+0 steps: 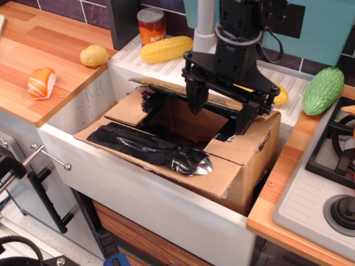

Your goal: Open small4fbox flaps

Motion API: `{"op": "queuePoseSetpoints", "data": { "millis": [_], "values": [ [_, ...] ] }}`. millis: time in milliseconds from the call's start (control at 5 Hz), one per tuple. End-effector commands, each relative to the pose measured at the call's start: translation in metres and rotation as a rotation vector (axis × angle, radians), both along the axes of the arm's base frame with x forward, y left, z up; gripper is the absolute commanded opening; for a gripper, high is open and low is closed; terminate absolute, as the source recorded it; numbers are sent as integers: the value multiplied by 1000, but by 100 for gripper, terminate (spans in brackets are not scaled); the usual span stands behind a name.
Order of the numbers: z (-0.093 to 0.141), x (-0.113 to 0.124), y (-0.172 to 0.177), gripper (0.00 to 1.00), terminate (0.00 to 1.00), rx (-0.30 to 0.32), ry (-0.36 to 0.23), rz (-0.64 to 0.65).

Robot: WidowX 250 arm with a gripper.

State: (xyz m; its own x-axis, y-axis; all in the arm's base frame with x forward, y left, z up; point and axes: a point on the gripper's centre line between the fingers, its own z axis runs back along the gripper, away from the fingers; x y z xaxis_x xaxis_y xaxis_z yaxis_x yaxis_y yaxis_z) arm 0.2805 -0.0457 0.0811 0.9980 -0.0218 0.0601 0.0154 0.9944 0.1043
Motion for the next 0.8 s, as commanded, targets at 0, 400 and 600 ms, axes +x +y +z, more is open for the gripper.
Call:
{"op": "queuePoseSetpoints", "data": {
  "millis": [0,400,600],
  "values": [
    [0,0,0,100,0,0,0,0],
    [-13,16,0,100,0,10,-2,-41],
    [-19,20,0,100,0,0,-13,-44]
  ]
}}
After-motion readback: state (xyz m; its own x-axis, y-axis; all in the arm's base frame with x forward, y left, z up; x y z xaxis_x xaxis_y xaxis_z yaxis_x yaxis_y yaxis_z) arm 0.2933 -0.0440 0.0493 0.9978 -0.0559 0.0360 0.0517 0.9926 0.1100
